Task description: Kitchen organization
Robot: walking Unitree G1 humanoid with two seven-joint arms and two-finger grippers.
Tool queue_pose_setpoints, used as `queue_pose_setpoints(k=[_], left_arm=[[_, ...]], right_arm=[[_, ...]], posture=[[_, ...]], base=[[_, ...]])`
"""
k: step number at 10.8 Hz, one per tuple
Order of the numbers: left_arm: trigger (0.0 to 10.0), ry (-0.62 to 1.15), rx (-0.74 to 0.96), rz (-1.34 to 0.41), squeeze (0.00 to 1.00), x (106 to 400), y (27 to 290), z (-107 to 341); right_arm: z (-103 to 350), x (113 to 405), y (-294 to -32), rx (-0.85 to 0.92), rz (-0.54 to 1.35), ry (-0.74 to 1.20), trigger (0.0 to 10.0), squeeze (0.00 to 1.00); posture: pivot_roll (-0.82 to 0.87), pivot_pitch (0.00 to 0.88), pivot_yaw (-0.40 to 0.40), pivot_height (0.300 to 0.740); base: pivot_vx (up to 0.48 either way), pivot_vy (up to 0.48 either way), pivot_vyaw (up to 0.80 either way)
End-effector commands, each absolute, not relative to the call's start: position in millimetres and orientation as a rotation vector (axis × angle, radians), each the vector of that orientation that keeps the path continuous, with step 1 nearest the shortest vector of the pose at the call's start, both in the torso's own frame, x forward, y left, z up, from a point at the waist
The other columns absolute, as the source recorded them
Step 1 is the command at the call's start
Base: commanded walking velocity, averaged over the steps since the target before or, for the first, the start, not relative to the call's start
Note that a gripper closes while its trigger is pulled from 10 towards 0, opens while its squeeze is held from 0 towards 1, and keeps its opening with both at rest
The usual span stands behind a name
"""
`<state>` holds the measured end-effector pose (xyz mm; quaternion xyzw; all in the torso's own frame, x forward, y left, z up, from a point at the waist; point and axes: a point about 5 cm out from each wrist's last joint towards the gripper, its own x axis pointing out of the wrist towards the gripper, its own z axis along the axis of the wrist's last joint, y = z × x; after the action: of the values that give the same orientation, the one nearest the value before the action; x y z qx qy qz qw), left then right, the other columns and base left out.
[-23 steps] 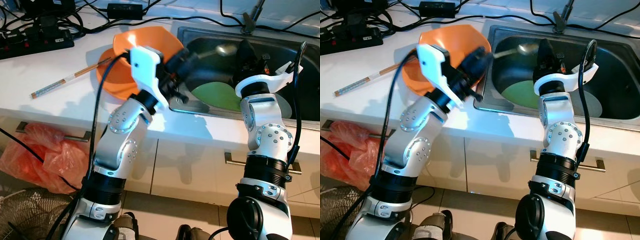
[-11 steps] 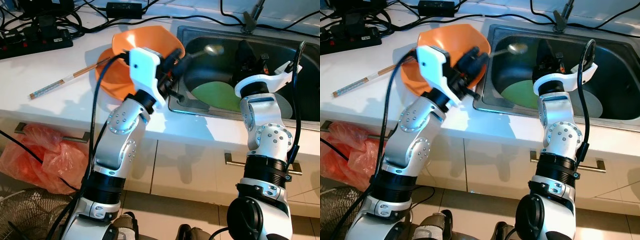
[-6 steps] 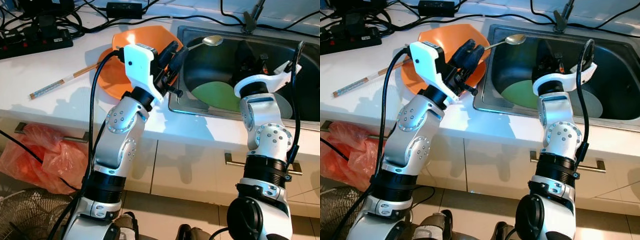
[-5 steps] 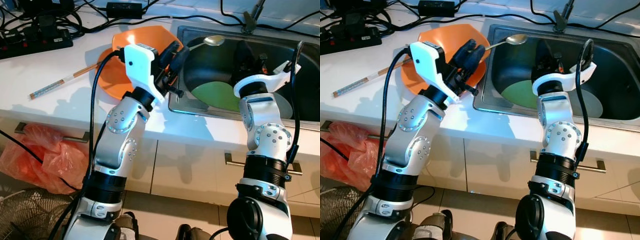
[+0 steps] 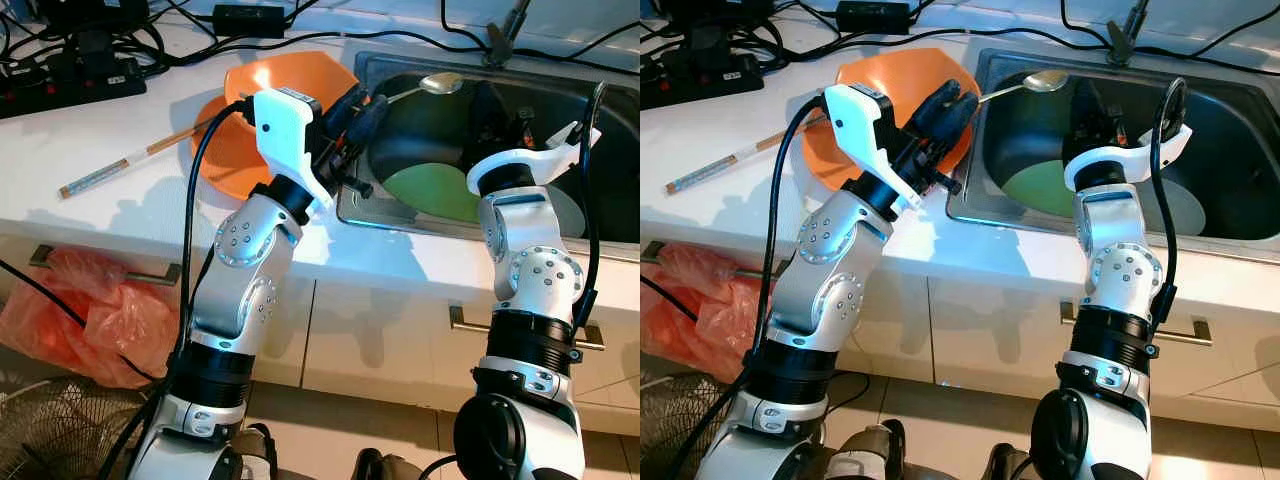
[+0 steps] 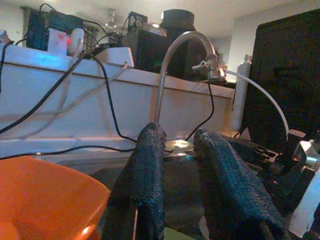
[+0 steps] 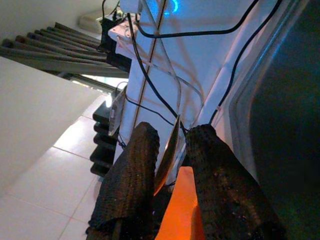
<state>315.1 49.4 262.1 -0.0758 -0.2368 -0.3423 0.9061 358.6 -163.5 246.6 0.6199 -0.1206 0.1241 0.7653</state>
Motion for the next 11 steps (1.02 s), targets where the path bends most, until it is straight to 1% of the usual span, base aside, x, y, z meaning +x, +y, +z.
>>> queue_pose_setpoints(k=[1,10,11], left_arm=[[10.0,-0.509,-0.159,-0.744,0.00,310,44,267],[10.0,-0.455,-0.135,-0.849,0.00,302,36,259],[10.0,-0.445,-0.130,-0.864,0.00,301,34,257]], right_arm=[[244,358,-165,1.334,0.258,-0.251,10.0,0.00],[243,358,-166,1.333,0.253,-0.248,10.0,0.00],[243,357,-166,1.332,0.252,-0.248,6.2,0.00]], posture=[[0.20,0.153,-0.031,0.740],[0.20,0.159,-0.034,0.740],[0.20,0.159,-0.034,0.740]], base=[[0.000,0.000,0.00],[0.000,0.000,0.00],[0.000,0.000,0.00]])
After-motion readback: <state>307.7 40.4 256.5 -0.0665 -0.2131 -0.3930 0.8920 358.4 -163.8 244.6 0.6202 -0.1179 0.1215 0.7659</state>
